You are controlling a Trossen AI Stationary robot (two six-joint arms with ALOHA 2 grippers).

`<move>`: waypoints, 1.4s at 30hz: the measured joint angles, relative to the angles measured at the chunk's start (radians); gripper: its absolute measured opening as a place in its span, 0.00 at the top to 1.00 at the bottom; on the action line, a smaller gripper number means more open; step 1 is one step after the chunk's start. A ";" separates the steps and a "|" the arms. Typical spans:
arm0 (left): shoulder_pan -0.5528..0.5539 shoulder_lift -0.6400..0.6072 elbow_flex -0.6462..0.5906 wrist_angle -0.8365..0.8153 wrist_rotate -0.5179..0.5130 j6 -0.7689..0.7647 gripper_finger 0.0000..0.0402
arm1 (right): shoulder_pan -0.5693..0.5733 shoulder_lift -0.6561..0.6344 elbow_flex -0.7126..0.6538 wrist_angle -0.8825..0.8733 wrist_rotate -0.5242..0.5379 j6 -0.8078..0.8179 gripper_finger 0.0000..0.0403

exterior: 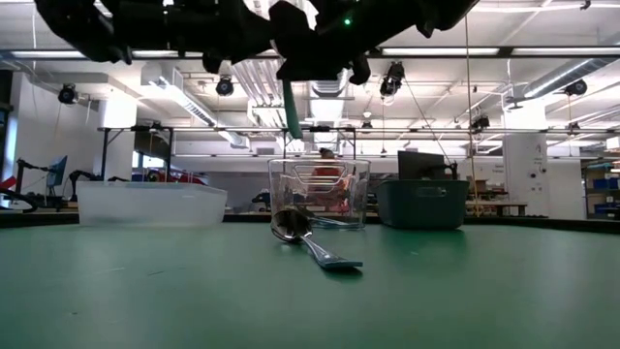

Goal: Sort silverware by color (type)
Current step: Put the green spoon into the white bin

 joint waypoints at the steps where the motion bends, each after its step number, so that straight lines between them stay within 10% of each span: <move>1: 0.000 0.011 0.013 0.001 -0.015 -0.001 0.56 | 0.000 0.000 0.000 -0.001 0.002 -0.004 0.92; 9: 0.000 0.047 0.048 0.003 -0.126 0.000 0.60 | 0.000 0.000 0.000 -0.006 0.026 -0.008 0.92; 20: 0.000 0.041 0.046 -0.010 -0.131 -0.001 0.98 | 0.000 0.000 0.000 -0.008 0.038 -0.023 0.92; 42: 0.014 -0.040 0.058 -0.123 -0.126 0.034 1.00 | 0.001 -0.014 0.000 -0.026 0.026 0.016 0.55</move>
